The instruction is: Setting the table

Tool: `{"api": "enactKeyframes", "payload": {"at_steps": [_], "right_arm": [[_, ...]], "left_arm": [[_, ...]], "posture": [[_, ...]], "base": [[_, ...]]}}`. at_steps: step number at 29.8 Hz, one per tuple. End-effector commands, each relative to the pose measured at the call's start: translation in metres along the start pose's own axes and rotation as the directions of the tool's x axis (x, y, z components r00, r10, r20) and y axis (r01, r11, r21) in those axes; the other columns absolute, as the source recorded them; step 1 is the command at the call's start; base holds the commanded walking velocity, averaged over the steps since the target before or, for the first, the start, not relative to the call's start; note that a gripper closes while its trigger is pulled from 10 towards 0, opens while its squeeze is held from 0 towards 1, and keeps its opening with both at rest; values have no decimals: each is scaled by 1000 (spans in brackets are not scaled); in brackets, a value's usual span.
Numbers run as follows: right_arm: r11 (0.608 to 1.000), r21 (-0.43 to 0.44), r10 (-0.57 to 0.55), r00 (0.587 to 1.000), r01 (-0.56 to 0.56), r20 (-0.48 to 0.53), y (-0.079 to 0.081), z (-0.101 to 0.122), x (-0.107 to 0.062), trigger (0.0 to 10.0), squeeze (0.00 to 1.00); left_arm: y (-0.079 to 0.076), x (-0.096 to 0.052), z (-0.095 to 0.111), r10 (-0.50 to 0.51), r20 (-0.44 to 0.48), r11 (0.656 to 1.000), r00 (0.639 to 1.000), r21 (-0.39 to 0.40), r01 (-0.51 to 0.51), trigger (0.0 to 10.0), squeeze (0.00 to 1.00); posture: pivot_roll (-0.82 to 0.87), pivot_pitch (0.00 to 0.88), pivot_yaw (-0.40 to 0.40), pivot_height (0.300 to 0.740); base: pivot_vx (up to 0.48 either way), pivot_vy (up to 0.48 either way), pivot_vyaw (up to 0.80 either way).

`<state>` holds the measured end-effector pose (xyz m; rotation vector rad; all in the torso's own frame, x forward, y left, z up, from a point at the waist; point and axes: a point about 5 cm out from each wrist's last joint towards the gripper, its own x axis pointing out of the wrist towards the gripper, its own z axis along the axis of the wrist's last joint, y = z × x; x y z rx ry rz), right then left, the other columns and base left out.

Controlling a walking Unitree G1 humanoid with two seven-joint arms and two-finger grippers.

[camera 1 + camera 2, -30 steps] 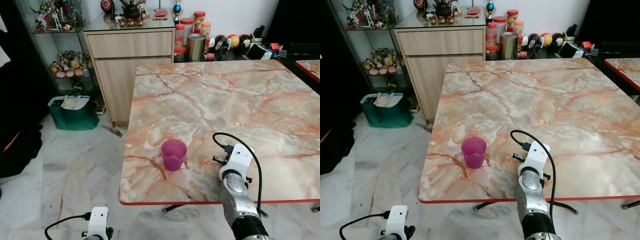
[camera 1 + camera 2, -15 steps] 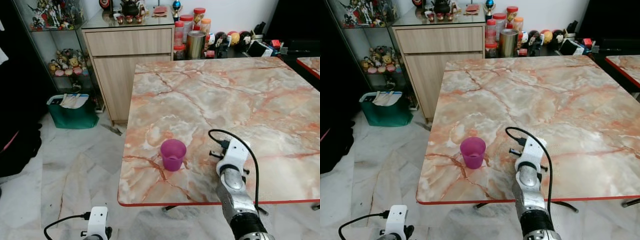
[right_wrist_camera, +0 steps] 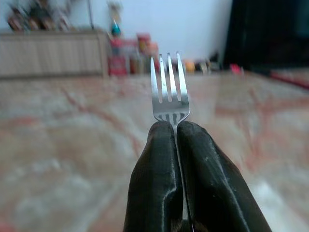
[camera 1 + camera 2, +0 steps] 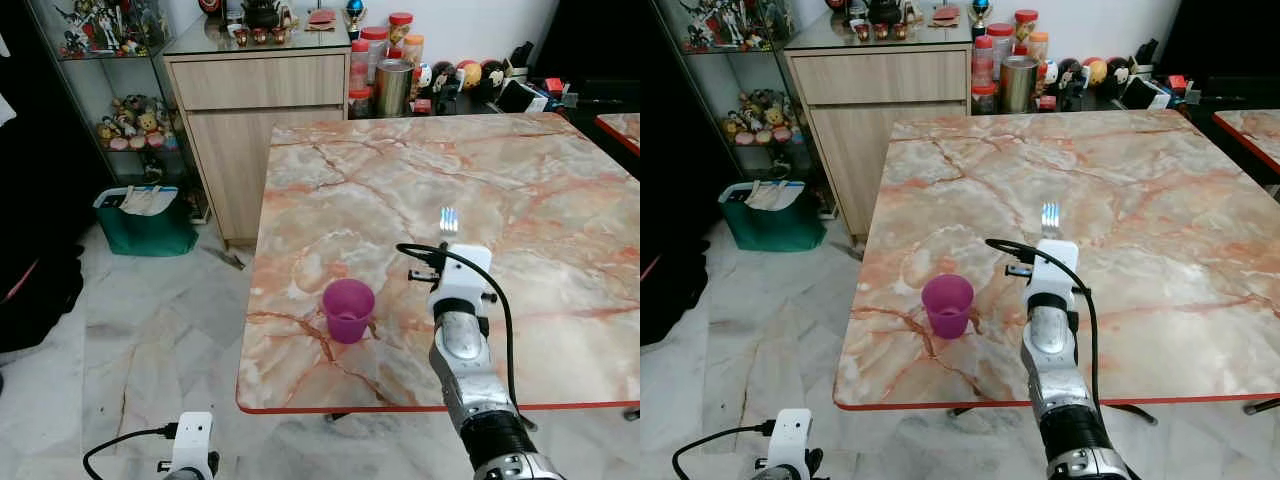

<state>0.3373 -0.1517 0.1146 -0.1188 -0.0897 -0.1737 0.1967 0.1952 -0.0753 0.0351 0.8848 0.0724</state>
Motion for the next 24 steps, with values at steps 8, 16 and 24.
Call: {"api": "enactKeyframes", "payload": {"at_steps": [8,16,24], "right_arm": [[999,5,49,997,-49,60,8,11,2,10000,0],[997,13,80,994,-81,69,13,11,-1,10000,0],[995,20,98,991,-101,90,15,13,-2,10000,0]], "left_arm": [[6,-1,0,26,8,1000,1000,0,-26,10000,0],[6,-1,-1,28,9,1000,1000,6,-28,10000,0],[7,0,2,33,16,999,999,5,-33,10000,0]], "posture": [[-77,0,22,728],[-79,0,27,728],[-78,0,26,728]], "base": [[0,-331,0],[0,-375,0],[0,-389,0]]}}
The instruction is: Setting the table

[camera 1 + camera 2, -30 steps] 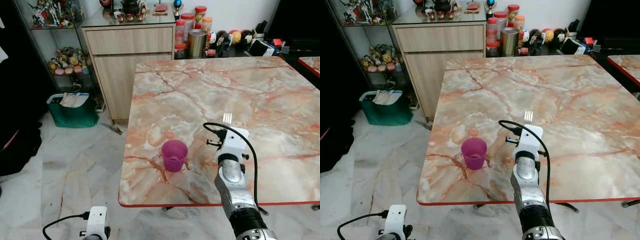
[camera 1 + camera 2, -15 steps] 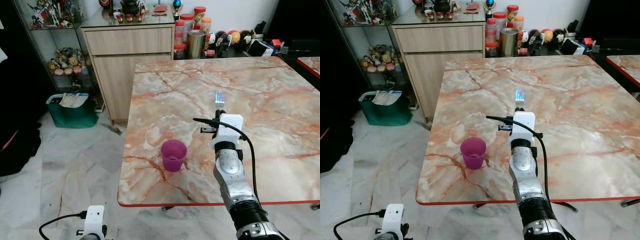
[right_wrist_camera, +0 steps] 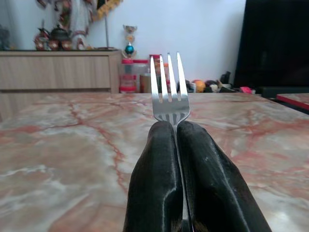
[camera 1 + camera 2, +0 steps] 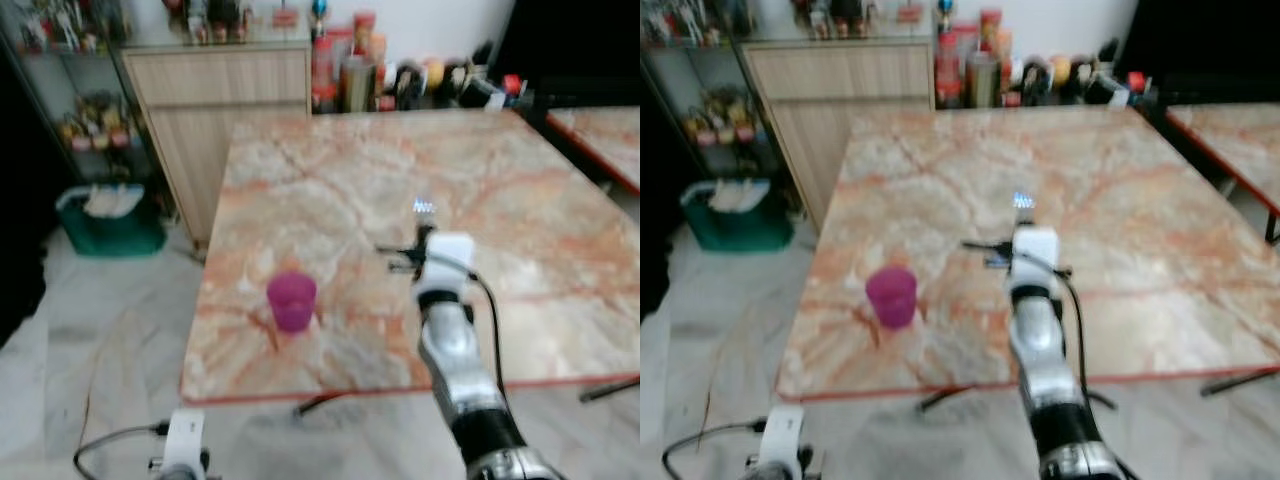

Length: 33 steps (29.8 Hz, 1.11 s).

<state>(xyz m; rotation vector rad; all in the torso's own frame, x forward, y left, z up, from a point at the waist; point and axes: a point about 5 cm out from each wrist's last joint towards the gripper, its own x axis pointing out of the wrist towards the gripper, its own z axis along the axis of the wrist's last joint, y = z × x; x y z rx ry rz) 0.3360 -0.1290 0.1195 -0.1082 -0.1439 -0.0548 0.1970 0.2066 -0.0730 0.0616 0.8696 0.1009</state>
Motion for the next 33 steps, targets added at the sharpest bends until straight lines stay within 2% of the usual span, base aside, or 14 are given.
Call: {"api": "enactKeyframes", "payload": {"at_steps": [1,17,33], "right_arm": [[1000,-1,-9,999,9,32,-6,6,2,10000,0],[1000,-10,2,999,-1,37,-8,5,1,10000,0],[999,-13,44,999,-44,6,-3,-6,-7,10000,0]], "left_arm": [[-4,0,0,-3,1,1000,1000,-5,3,10000,0],[-4,0,-2,-4,-2,1000,1000,-4,4,10000,0],[-7,-1,-3,-15,-6,1000,1000,10,15,10000,0]], "posture": [[-80,0,26,728],[-81,0,26,728],[-87,0,26,728]], "base": [[0,-390,0],[0,-384,0],[0,-382,0]]}}
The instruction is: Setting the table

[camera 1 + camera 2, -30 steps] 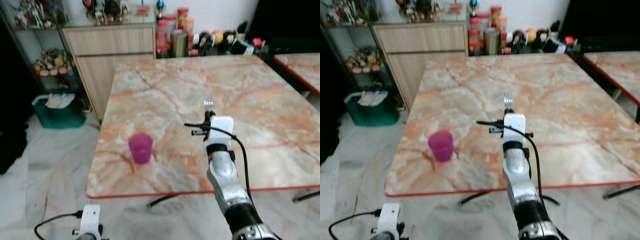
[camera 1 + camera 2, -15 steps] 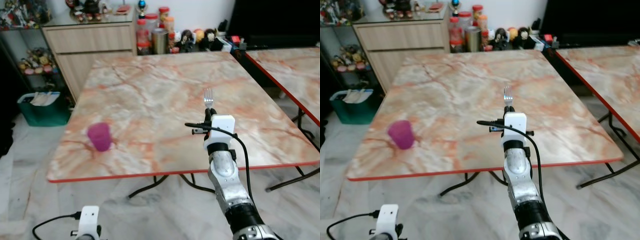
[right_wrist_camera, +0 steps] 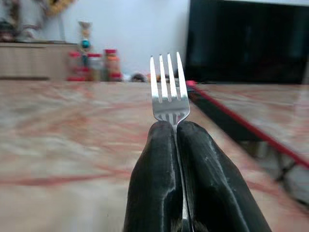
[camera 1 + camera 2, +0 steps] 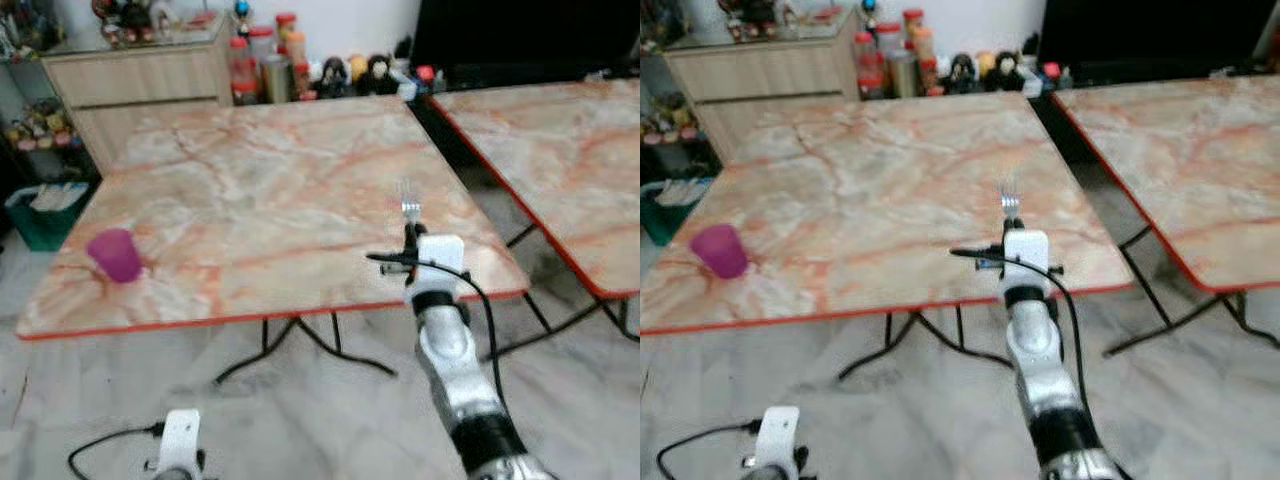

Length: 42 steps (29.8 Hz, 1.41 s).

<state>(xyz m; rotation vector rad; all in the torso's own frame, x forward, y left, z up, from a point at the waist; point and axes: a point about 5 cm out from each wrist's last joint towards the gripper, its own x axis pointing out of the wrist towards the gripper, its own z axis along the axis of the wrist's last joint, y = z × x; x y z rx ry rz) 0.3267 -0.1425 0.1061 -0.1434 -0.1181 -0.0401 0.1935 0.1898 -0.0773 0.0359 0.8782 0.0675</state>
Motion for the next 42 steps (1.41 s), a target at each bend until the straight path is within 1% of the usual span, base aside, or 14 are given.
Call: {"api": "enactKeyframes", "payload": {"at_steps": [1,2,5,10,13,15,19,23,28,29,31,35,39,42], "right_arm": [[999,20,25,999,-25,31,10,8,3,10000,0],[999,21,25,999,-25,31,10,8,3,10000,0],[997,-1,82,995,-82,-55,14,-16,-10,10000,0],[994,12,108,991,-108,-78,16,-24,-16,10000,0],[994,15,110,986,-109,-128,15,-37,-22,10000,0],[995,17,100,975,-99,-198,11,-53,-29,10000,0],[995,26,97,960,-94,-261,7,-65,-35,10000,0],[997,38,83,896,-74,-436,-3,-101,-59,10000,0],[997,42,74,832,-61,-549,-8,-121,-77,10000,0],[998,45,63,795,-45,-603,-12,-131,-87,10000,0],[998,48,61,771,-39,-634,-15,-136,-92,10000,0],[996,76,88,663,-48,-744,-16,-153,-116,10000,0],[995,92,90,598,-27,-796,-16,-163,-132,10000,0],[994,106,85,576,3,-813,-15,-166,-139,10000,0]], "left_arm": [[10,0,2,25,2,1000,1000,19,-25,10000,0],[10,0,2,25,2,1000,1000,19,-25,10000,0],[10,0,1,21,1,1000,1000,22,-21,10000,0],[9,0,0,18,-1,999,1000,28,-18,10000,0],[9,0,0,15,-1,999,1000,31,-15,10000,0],[8,0,0,13,-1,999,1000,33,-13,10000,0],[9,0,1,12,1,999,1000,33,-12,10000,0],[9,0,1,14,0,999,1000,29,-14,10000,0],[9,0,1,15,-1,1000,1000,26,-15,10000,0],[9,0,2,15,-1,1000,1000,23,-15,10000,0],[9,0,2,15,-4,1000,1000,18,-15,10000,0],[8,0,3,5,-7,1000,1000,5,-5,10000,0],[9,1,4,15,-2,1000,1000,-14,-15,10000,0],[9,1,6,17,7,999,1000,-27,-17,10000,0]], "posture": [[-87,0,26,728],[-87,0,26,728],[-85,0,26,728],[-87,0,27,728],[-85,0,27,728],[-84,0,27,728],[-84,0,29,728],[-85,0,34,728],[-83,0,36,728],[-79,0,36,728],[-79,0,38,728],[-81,0,45,728],[-76,0,42,728],[-71,0,38,728]], "base": [[0,-382,0],[0,-382,0],[0,-384,0],[0,-382,0],[0,-380,0],[0,-381,0],[0,-382,0],[0,-380,0],[0,-375,0],[0,-352,0],[0,-176,0],[0,0,0],[0,0,0],[0,0,0]]}}
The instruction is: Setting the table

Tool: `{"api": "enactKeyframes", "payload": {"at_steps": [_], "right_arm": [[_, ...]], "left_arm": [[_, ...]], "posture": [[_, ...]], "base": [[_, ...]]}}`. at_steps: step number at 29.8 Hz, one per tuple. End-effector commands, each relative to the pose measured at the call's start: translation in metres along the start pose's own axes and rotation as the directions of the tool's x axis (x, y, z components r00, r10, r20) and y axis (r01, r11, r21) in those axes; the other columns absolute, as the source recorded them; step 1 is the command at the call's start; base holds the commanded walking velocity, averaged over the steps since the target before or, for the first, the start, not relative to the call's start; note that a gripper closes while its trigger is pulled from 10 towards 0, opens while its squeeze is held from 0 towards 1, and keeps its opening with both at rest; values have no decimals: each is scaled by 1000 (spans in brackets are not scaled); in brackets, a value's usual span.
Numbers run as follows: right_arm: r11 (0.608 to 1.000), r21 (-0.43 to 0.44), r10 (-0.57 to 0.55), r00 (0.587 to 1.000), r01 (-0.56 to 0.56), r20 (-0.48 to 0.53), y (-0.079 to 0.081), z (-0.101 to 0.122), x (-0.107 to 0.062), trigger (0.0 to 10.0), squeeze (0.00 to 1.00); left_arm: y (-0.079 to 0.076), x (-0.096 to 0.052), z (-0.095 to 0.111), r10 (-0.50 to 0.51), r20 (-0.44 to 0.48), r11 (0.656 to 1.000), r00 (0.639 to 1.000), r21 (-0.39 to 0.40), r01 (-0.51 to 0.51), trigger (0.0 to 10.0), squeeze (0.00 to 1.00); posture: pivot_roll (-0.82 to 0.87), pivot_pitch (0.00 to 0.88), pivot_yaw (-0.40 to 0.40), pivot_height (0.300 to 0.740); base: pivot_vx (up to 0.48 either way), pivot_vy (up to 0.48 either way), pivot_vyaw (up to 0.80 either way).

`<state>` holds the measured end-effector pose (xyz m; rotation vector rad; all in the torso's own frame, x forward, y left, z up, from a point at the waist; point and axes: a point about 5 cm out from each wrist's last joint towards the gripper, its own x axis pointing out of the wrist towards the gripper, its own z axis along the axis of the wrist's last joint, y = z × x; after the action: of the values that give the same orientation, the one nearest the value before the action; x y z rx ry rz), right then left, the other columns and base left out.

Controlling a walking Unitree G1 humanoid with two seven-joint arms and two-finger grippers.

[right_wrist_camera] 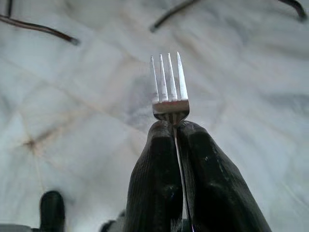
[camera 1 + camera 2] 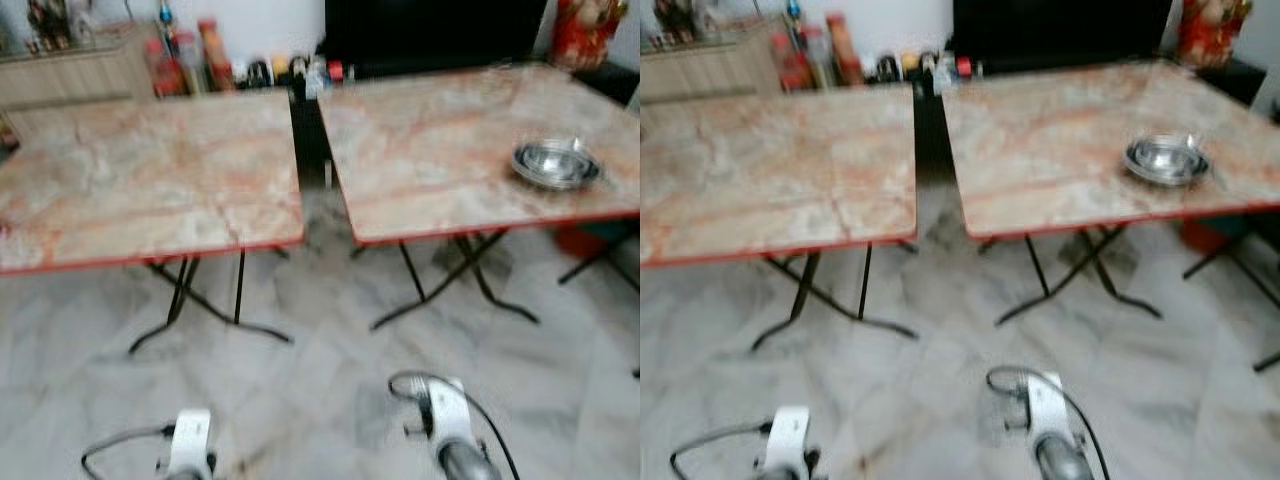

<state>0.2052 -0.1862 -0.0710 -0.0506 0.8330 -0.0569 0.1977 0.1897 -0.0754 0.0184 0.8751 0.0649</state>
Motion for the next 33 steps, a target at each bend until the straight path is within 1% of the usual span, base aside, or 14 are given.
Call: {"api": "enactKeyframes", "payload": {"at_steps": [1,3,5,6,9,12,17,33], "right_arm": [[999,29,19,1000,-19,-4,9,1,1,10000,0],[1000,20,15,1000,-15,-22,10,-2,0,10000,0],[1000,19,16,1000,-16,-19,10,-3,0,10000,0],[1000,0,4,1000,-4,-26,9,-4,0,10000,0],[1000,19,-1,1000,1,-29,7,-6,-1,10000,0],[1000,30,-4,999,5,-38,6,-7,-1,10000,0],[1000,17,-12,999,13,-51,4,-9,-1,10000,0],[1000,20,-10,998,11,-56,4,-10,-1,10000,0]], "left_arm": [[9,0,1,26,5,1000,1000,-13,-26,10000,0],[10,0,2,29,6,1000,1000,-12,-29,10000,0],[9,0,1,29,4,1000,1000,-9,-29,10000,0],[9,0,1,30,4,1000,1000,-10,-30,10000,0],[9,0,1,28,2,1000,1000,-10,-28,10000,0],[9,0,1,29,1,999,1000,-12,-29,10000,0],[8,0,1,28,0,999,1000,-17,-28,10000,0],[8,0,1,25,-2,1000,1000,-14,-25,10000,0]], "posture": [[-71,0,38,728],[-74,0,40,728],[-75,0,40,728],[-74,0,38,728],[-74,0,38,728],[-71,0,34,728],[-70,0,30,728],[-69,0,31,728]], "base": [[0,0,0],[154,0,0],[356,0,0],[375,0,706],[376,0,717],[386,0,0],[396,0,0],[396,0,0]]}}
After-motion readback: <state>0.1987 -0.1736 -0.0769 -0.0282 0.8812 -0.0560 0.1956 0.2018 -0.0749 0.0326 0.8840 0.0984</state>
